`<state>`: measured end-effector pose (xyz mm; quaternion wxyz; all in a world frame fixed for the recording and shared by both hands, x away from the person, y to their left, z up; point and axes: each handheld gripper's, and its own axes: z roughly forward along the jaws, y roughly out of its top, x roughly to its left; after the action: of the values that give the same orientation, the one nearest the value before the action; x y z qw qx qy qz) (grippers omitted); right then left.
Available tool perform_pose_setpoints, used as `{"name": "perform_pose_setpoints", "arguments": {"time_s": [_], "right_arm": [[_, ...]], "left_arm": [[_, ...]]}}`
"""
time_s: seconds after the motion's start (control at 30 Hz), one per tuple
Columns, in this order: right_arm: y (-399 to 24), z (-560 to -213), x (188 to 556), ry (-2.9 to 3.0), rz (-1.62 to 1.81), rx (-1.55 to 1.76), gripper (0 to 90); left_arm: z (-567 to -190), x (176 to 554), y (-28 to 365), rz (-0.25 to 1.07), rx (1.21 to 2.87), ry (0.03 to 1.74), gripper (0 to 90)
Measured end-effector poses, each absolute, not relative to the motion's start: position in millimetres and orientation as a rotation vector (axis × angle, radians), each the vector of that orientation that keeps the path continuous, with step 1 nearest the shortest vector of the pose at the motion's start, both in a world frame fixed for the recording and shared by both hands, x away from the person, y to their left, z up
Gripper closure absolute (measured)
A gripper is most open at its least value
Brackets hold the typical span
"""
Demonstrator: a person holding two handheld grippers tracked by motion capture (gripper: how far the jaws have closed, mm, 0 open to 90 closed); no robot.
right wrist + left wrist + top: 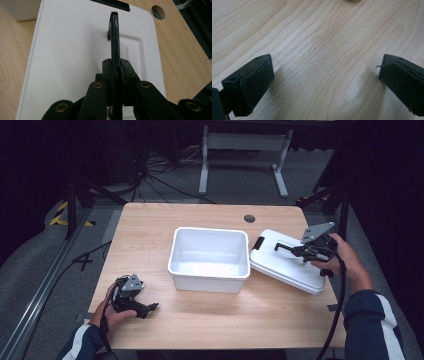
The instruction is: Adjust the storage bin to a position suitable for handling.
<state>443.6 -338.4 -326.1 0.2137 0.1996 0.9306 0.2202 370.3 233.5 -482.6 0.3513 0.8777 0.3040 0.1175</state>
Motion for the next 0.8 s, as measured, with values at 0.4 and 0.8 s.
{"name": "perform_pose_setpoints", "arguments": {"time_s": [0.4,0.8], "right_arm": [[-337.2,-352.0,455.6,2.601,0.620,0.608,84.5],[-334.9,-376.7,462.8,2.613,0.627,0.652,84.4]], "left_arm": [[-482.8,370.0,233.4,0.300,2.270,0.791,0.5],[-482.8,370.0,233.3,0.298,2.269,0.792,0.5]]}}
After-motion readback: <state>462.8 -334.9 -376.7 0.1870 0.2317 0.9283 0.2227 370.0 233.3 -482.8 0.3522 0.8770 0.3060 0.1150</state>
